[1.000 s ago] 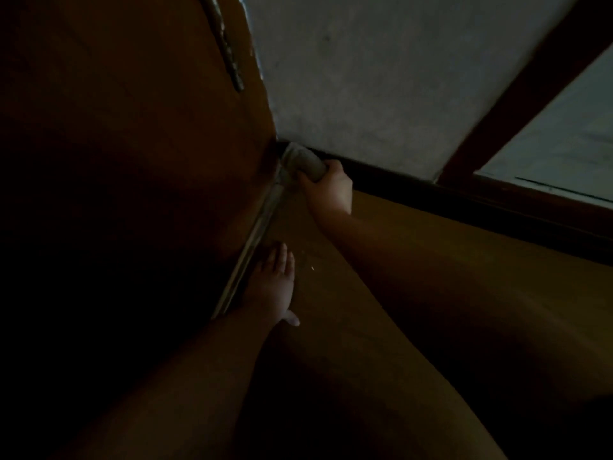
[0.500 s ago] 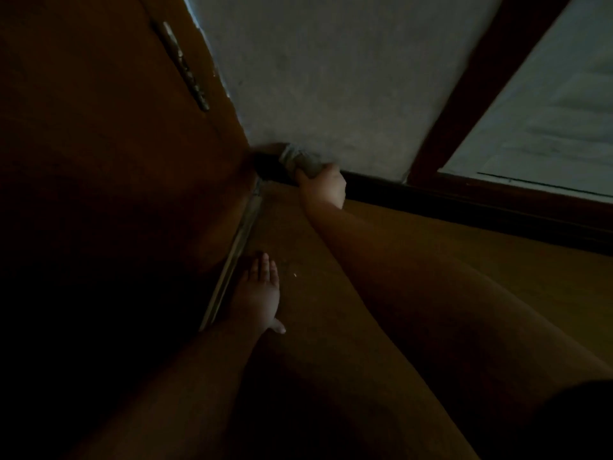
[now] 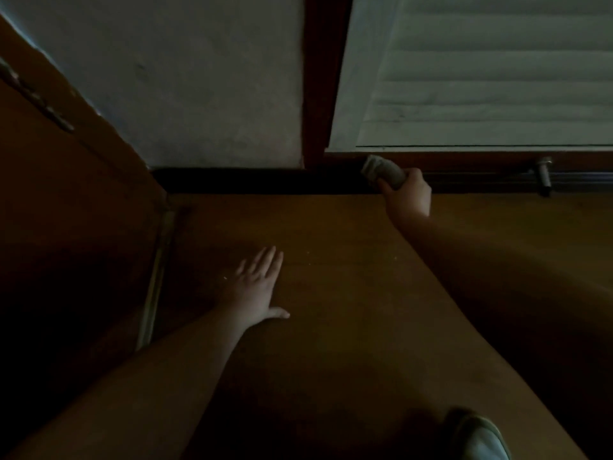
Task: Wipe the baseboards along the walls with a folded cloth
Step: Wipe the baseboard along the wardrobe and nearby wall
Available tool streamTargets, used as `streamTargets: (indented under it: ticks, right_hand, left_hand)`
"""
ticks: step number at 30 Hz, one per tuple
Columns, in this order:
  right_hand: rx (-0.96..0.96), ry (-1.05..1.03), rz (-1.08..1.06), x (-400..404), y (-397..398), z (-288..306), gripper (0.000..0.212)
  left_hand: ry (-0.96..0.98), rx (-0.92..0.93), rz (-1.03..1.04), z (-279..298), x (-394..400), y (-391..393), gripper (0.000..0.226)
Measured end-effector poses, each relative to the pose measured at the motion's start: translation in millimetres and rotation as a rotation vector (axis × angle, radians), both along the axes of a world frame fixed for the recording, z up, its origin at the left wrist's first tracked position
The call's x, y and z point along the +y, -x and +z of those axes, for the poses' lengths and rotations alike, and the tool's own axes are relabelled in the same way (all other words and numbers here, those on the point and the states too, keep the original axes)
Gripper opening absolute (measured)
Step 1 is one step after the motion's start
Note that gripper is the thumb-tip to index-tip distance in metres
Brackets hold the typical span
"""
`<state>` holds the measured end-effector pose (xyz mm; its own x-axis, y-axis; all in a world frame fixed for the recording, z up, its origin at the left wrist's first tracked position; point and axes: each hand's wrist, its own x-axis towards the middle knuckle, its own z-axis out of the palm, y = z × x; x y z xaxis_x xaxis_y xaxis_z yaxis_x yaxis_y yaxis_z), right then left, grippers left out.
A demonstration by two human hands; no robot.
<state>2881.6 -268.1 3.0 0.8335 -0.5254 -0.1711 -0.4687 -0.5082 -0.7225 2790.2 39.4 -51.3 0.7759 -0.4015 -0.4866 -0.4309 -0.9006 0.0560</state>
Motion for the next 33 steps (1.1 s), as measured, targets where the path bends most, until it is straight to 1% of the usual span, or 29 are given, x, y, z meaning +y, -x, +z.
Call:
streamTargets:
  ticks: [5, 10, 14, 17, 21, 25, 28, 31, 33]
  right_hand:
    - [-0.01, -0.002, -0.111, -36.4, 13.0, 1.0, 0.048]
    - [-0.02, 0.029, 0.053, -32.8, 44.0, -7.0, 0.05]
    - [0.001, -0.02, 0.144, -14.0, 63.6, -21.7, 0.048]
    - [0.045, -0.037, 0.209, 9.5, 62.9, -33.8, 0.052]
    - [0.067, -0.031, 0.298, 53.0, 40.2, -43.2, 0.052]
    - [0.047, -0.049, 0.364, 95.3, 8.3, -45.6, 0.056]
    - [0.032, -0.072, 0.329, 111.2, -11.9, -47.7, 0.052]
    - [0.066, -0.055, 0.254, 106.1, -18.6, -54.1, 0.047]
    - [0.089, -0.067, 0.189, 89.9, -14.3, -59.1, 0.051]
  left_hand:
    - [0.008, 0.002, -0.056, -8.1, -43.6, 1.2, 0.134]
    - [-0.084, 0.036, -0.007, -8.2, -64.0, -6.7, 0.149]
    - [-0.144, 0.096, 0.114, -5.4, -71.2, -12.5, 0.16]
    - [-0.159, 0.125, 0.112, -4.6, -74.6, -15.2, 0.159]
    - [-0.155, 0.118, 0.116, -8.1, -74.7, -15.9, 0.159]
    - [-0.148, 0.129, 0.13, -10.4, -74.6, -16.1, 0.157]
    - [-0.146, 0.14, 0.122, -10.1, -73.7, -16.1, 0.156]
    - [-0.146, 0.142, 0.119, -9.5, -73.7, -15.8, 0.156]
    - [-0.152, 0.147, 0.119, -9.2, -73.8, -15.5, 0.157]
